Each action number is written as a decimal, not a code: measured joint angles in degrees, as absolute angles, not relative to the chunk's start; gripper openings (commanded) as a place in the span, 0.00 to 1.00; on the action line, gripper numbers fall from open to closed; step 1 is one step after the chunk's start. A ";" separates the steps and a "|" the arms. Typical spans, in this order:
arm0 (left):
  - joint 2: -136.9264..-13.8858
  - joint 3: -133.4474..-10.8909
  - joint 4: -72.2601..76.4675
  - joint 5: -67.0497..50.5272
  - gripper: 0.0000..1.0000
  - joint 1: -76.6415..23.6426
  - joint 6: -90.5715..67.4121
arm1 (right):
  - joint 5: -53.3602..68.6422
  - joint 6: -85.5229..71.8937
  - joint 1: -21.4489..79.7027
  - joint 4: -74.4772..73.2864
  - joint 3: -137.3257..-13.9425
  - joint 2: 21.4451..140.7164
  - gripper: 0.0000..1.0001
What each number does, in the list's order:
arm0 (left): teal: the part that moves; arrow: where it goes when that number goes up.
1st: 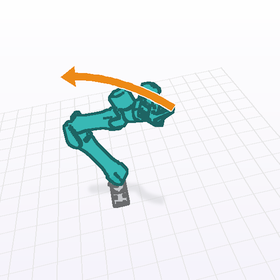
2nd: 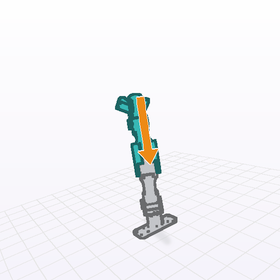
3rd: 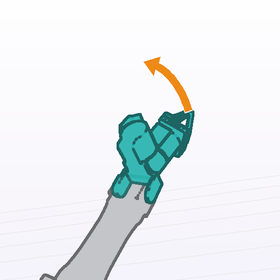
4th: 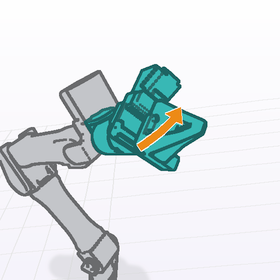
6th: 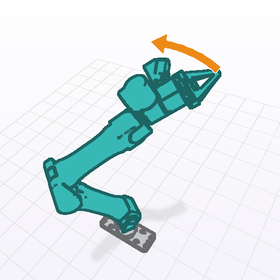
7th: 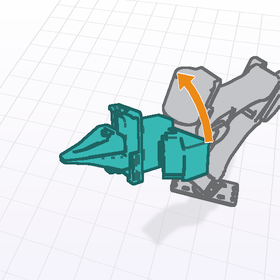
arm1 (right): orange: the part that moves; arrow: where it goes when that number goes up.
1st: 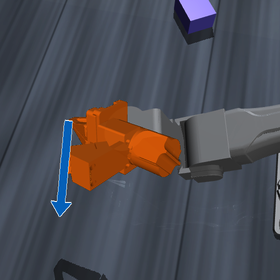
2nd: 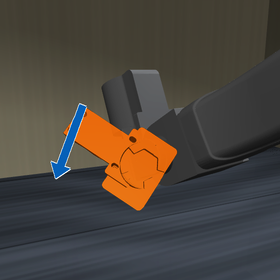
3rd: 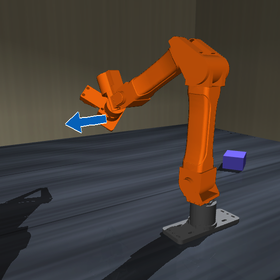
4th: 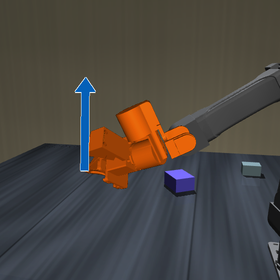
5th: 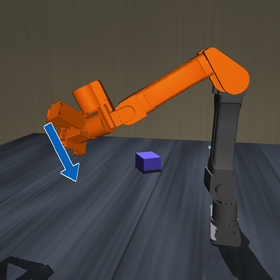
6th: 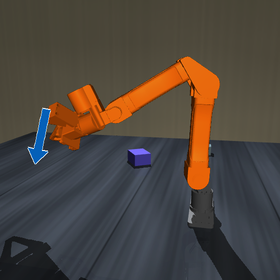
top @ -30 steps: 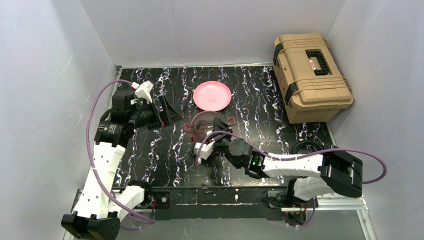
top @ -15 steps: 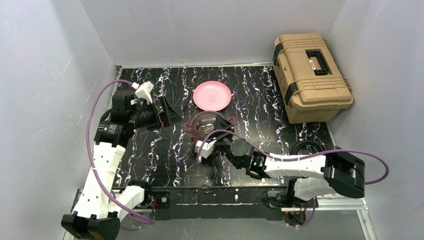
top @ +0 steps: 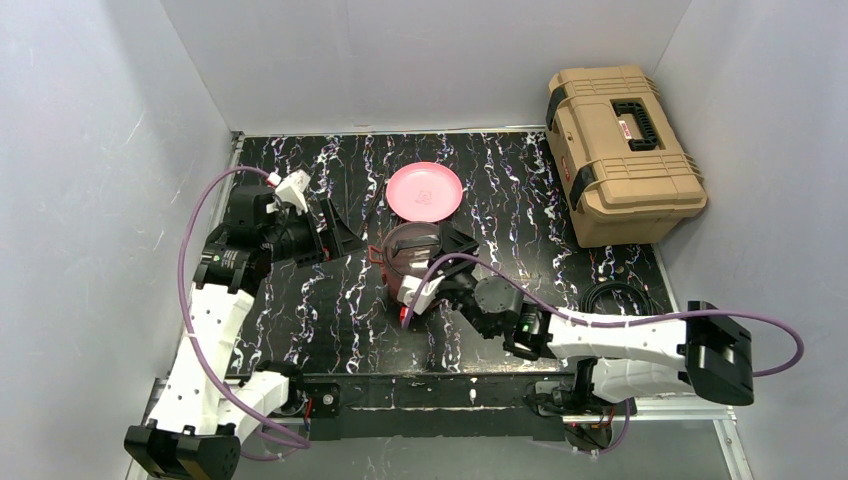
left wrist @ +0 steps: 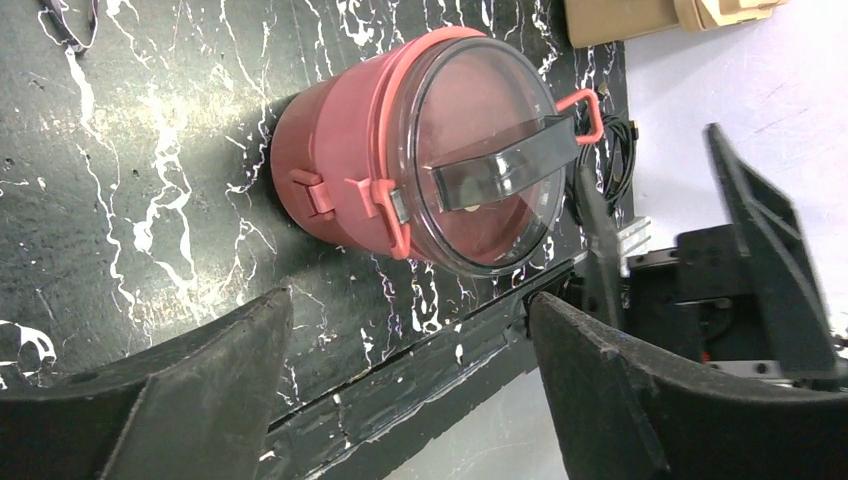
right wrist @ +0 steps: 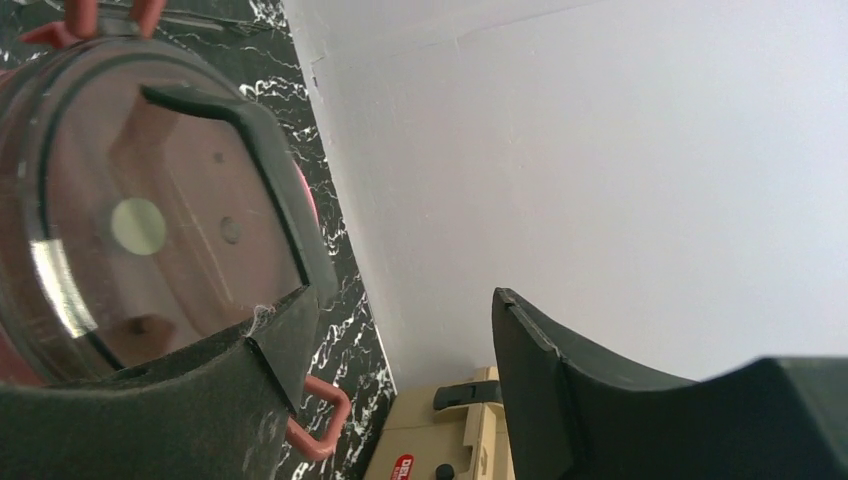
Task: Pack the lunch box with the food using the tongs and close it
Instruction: Place the box lid in the packing box, then adjust the box lid on the packing box.
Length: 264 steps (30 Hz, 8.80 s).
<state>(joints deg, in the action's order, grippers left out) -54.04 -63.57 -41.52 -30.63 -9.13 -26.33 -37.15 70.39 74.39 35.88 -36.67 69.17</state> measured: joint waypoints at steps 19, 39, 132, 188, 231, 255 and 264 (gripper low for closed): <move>-58.33 -57.10 -33.85 -34.63 0.55 -9.13 -31.94 | -45.89 29.89 72.51 10.72 -56.62 64.42 0.68; -60.45 -55.46 -32.73 -34.94 0.43 -10.57 -34.96 | -13.47 -11.40 41.04 -30.98 -74.63 73.36 0.46; -64.71 -55.90 -29.80 -27.97 0.00 -14.46 -34.22 | 15.35 -39.62 32.01 -18.20 -58.33 73.19 0.22; -83.02 -83.33 -38.13 -20.86 0.78 -38.48 14.17 | 2.13 -24.84 31.92 -30.55 -59.02 65.52 0.68; -84.86 -80.20 -32.34 -20.14 0.35 -39.13 14.59 | 1.74 -27.03 31.92 -29.93 -58.28 66.92 0.68; -76.20 -78.22 -33.28 -18.63 0.98 -39.05 14.55 | -1.69 -26.50 31.92 -29.93 -62.52 68.88 0.72; -63.79 -70.83 -29.41 -16.71 0.98 -30.11 7.66 | -5.28 -23.99 32.64 -30.11 -72.18 78.35 0.75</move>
